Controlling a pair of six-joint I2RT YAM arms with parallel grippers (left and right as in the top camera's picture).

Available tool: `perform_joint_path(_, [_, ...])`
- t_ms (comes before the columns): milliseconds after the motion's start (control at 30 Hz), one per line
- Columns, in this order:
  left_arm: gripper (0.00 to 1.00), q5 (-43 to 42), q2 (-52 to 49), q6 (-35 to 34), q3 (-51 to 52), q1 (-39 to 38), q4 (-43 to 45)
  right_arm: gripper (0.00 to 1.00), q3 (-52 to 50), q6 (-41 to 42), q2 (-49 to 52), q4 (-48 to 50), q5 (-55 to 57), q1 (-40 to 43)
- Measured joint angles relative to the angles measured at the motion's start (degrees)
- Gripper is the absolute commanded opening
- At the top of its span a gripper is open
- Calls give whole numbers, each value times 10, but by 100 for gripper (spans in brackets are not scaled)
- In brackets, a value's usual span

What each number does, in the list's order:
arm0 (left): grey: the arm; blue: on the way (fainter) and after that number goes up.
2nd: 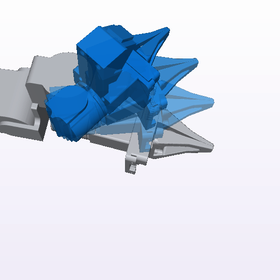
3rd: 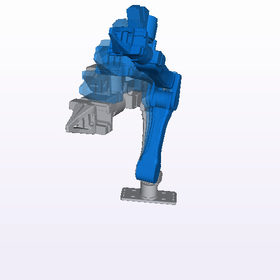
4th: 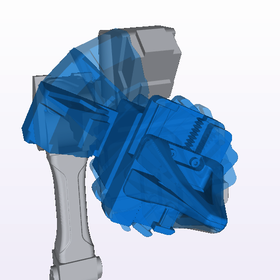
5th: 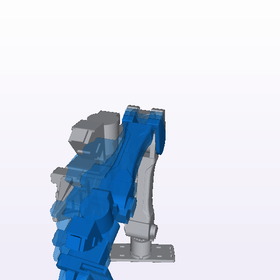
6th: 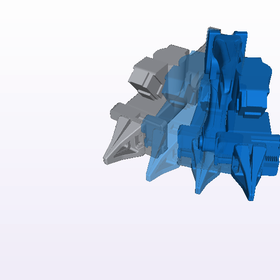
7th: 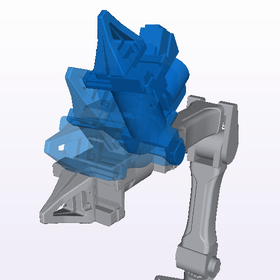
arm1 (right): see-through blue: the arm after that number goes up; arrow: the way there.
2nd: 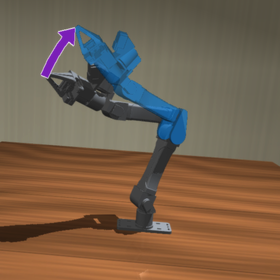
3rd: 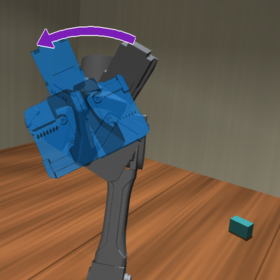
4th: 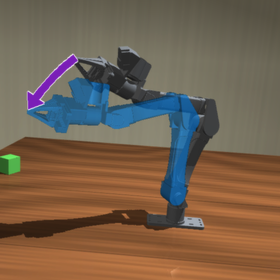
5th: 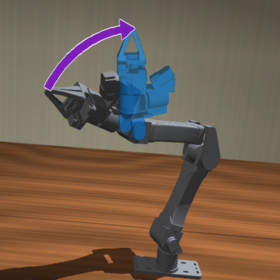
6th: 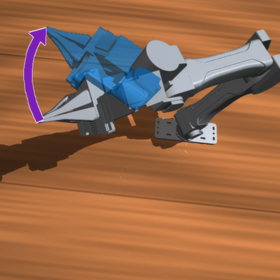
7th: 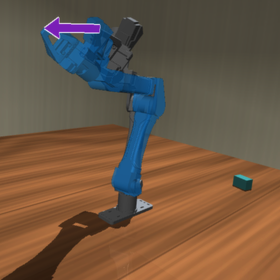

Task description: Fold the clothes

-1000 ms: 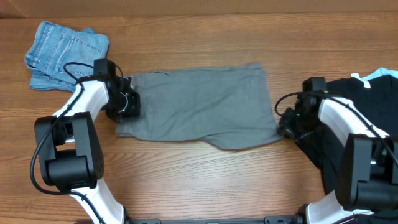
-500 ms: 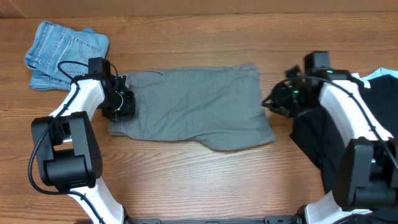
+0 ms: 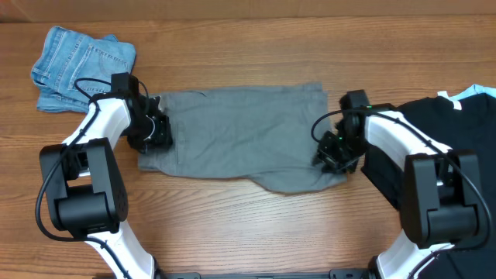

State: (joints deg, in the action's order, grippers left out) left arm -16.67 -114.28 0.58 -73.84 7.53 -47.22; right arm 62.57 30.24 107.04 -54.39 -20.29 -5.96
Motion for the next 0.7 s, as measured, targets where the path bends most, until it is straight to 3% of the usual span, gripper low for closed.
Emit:
perform_joint_path(200, [44,-11,-17,4,-49,0,-91,34,9,-34,-5,-68,28,26])
perform_joint_path(333, [52,11,-27,5,-121,12,-165,34,33,-77,-18,-114,52,31])
perform_joint_path(467, [76,21,-27,8,-186,24,-195,33,69,-121,-67,-105,6,32])
perform_joint_path(700, [85,29,-28,8,-203,58,-203,29,79,-144,-97,-64,-70,10])
